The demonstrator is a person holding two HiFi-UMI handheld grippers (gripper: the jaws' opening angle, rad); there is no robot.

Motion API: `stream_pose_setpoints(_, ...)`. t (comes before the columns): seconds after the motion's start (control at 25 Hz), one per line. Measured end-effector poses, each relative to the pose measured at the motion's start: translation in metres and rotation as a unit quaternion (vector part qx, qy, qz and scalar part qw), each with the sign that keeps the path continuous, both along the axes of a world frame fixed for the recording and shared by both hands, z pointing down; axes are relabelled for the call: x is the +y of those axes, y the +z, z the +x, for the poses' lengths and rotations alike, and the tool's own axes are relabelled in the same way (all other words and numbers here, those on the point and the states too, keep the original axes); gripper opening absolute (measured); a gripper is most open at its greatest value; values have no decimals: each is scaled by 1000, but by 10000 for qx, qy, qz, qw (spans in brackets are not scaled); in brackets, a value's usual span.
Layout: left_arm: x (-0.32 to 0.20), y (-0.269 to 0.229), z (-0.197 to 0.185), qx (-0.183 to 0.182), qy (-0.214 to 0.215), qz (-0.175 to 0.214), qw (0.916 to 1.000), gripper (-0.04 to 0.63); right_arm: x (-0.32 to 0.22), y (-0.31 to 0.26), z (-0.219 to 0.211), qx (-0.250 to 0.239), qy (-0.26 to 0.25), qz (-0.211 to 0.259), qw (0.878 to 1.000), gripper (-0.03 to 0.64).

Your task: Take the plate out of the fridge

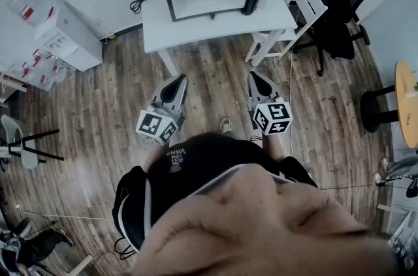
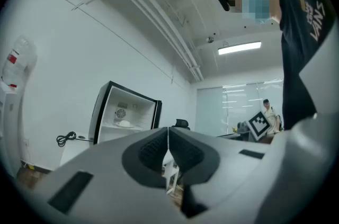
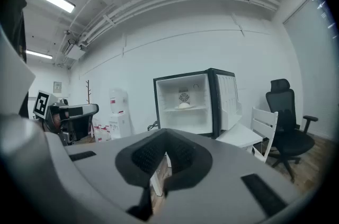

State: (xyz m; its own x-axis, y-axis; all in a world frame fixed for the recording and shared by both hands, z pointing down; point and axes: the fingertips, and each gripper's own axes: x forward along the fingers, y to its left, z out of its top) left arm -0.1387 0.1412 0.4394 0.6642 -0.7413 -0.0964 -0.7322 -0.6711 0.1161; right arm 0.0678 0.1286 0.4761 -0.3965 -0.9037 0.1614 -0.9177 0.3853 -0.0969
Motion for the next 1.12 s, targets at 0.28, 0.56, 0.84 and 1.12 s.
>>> stream_pose_setpoints(0.28,7,-4,10,5,110,76,9999,18,4,0,5,4,-15,21,10000,11)
stream_pose_setpoints(0.56,0,-3,12,102,159,22,9998,18,-3,-6,5,-4,5,184,9998,11)
stream_pose_setpoints(0.84,-17,1,19,104,88,-69,9999,18,-23,-3,19,-38,75,75,9999,12)
stream_pose_setpoints(1.12,-42,1,36,105,-17,-69,9999,18,-53,2,30,-72,-108,-4,9999,12)
